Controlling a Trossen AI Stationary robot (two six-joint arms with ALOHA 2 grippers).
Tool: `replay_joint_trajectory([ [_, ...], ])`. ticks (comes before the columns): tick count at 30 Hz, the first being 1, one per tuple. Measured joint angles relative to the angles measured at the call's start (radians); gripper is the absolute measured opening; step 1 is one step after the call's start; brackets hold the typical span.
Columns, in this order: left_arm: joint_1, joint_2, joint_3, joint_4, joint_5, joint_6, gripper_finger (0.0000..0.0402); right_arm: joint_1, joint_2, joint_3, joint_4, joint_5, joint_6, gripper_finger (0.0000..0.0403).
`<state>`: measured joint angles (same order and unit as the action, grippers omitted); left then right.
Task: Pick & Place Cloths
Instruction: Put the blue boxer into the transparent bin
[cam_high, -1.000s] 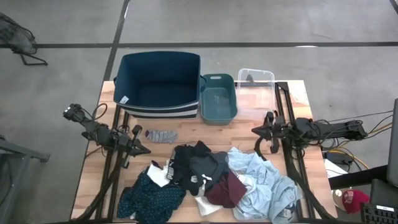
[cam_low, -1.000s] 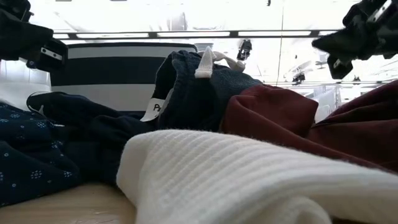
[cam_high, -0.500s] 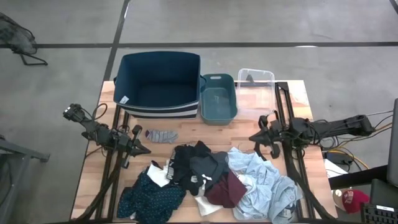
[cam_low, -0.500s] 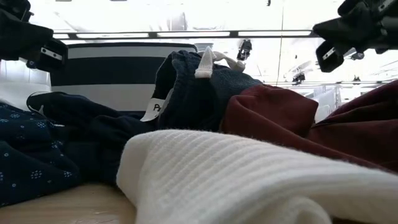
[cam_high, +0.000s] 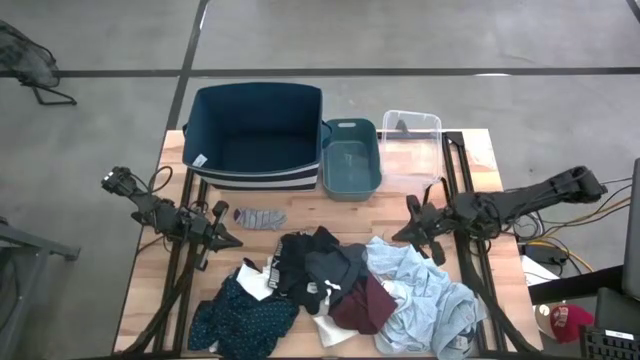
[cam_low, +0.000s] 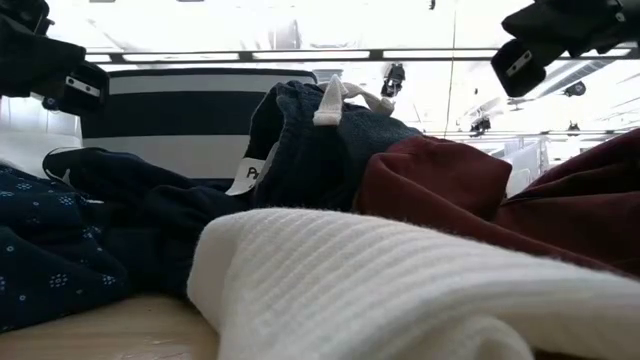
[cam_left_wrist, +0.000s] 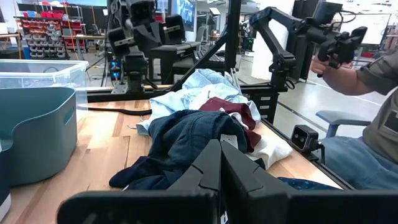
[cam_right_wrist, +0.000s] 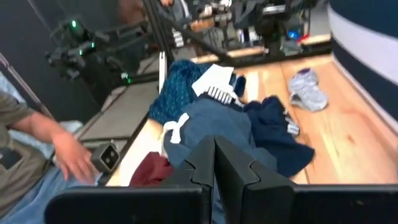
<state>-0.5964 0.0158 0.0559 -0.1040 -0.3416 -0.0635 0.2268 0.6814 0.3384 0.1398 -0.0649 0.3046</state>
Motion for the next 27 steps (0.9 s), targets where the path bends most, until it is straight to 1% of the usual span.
replay_joint_trajectory([
  [4, 0.000, 0.000, 0.000, 0.000, 0.000, 0.000, 0.0003, 0.032, 0.134, 0.055, -0.002, 0.095, 0.003, 0.0010],
  [8, 0.000, 0.000, 0.000, 0.000, 0.000, 0.000, 0.0003, 0.051, 0.304, 0.146, 0.029, 0.120, -0.056, 0.0030],
  [12, 0.000, 0.000, 0.000, 0.000, 0.000, 0.000, 0.0003, 0.065, 0.478, 0.256, 0.035, 0.120, -0.144, 0.0068],
  [16, 0.000, 0.000, 0.000, 0.000, 0.000, 0.000, 0.0003, 0.095, 0.651, 0.353, 0.037, 0.120, -0.191, 0.0115],
  [20, 0.000, 0.000, 0.000, 0.000, 0.000, 0.000, 0.0003, 0.137, 0.816, 0.447, 0.061, 0.120, -0.203, 0.0159],
  [24, 0.000, 0.000, 0.000, 0.000, 0.000, 0.000, 0.0003, 0.169, 0.956, 0.538, 0.055, 0.122, -0.213, 0.0191],
  [27, 0.000, 0.000, 0.000, 0.000, 0.000, 0.000, 0.0003, 0.171, 1.030, 0.617, 0.018, 0.162, -0.227, 0.0207],
])
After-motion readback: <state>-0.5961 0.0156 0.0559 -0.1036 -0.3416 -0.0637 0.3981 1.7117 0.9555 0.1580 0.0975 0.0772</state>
